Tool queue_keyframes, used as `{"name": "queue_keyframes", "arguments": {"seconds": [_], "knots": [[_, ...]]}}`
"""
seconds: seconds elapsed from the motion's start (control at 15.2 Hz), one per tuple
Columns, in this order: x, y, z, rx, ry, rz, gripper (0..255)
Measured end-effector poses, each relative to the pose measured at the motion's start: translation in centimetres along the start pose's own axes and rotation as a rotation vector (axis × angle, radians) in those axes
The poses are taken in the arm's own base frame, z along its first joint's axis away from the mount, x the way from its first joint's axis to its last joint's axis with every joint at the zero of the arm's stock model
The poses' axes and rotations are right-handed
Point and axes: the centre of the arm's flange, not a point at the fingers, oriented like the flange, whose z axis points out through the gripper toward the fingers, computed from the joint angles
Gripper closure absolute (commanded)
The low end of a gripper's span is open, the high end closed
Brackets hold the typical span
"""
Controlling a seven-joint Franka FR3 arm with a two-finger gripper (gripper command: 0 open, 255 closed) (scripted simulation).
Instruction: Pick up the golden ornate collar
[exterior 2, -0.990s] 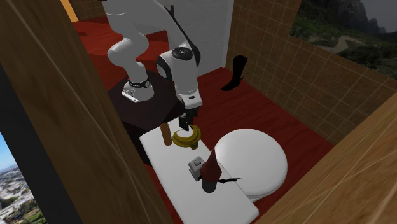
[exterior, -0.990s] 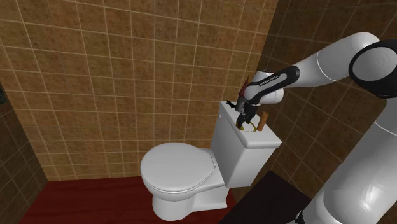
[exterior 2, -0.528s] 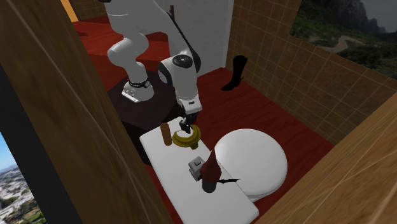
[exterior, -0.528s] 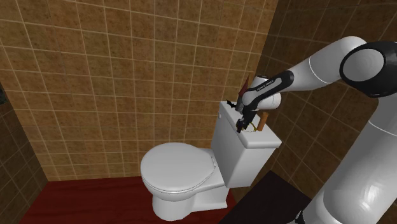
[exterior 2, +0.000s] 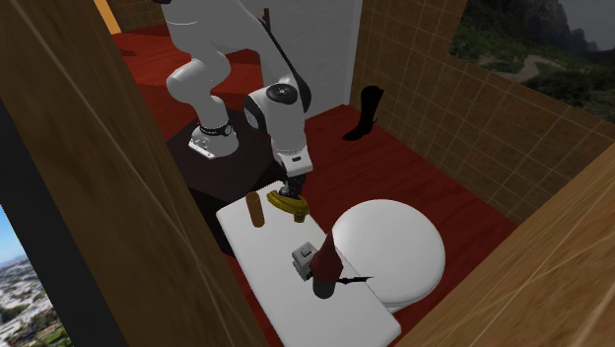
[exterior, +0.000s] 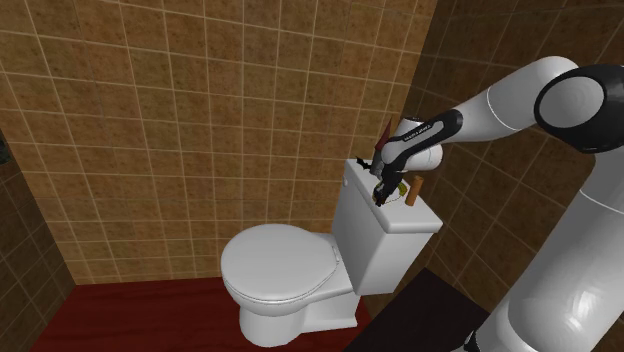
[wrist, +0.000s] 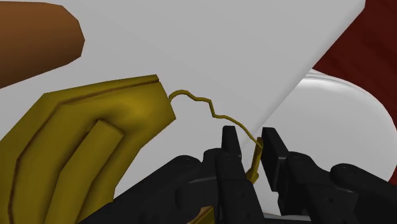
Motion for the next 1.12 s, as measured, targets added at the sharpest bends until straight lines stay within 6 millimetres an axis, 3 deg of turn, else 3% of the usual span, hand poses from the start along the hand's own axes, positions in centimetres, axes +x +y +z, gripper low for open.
{"name": "queue_keyframes", "arguments": {"seconds": [0.26,1.12], "knots": [[-0.1,-0.2,-0.5,0.002,-0.004,-0.003,255],[0.5,0.0,-7.1,0.002,-0.005,-0.004,255]]}}
